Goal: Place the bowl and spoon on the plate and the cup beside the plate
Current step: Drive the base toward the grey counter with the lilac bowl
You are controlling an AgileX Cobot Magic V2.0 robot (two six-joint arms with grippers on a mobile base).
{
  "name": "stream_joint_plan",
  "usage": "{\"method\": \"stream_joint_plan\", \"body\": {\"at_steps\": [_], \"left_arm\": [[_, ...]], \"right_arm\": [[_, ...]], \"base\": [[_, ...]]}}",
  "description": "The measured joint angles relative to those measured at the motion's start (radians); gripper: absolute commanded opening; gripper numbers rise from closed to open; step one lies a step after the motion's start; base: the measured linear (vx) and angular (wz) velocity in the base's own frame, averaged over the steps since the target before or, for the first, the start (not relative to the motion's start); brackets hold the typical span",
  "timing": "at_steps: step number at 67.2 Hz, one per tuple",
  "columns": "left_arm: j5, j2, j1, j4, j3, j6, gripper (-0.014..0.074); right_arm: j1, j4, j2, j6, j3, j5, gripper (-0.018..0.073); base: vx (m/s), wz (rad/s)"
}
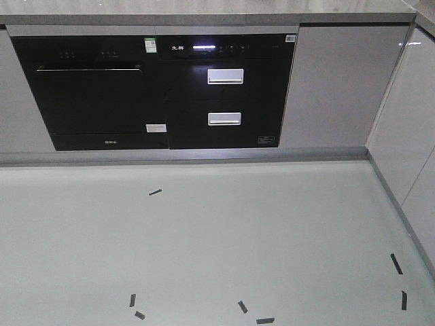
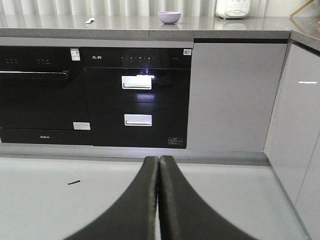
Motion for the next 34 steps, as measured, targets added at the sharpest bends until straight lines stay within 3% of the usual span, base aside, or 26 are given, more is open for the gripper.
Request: {"method": "stream_joint_plan", "body": {"at_steps": [34], "left_arm": [[0.000,0.000,0.000,0.000,0.000,0.000,-0.0006]], "right_arm": [[0.000,0.000,0.000,0.000,0.000,0.000,-0.0011]], "base": [[0.10,-0.07]]}}
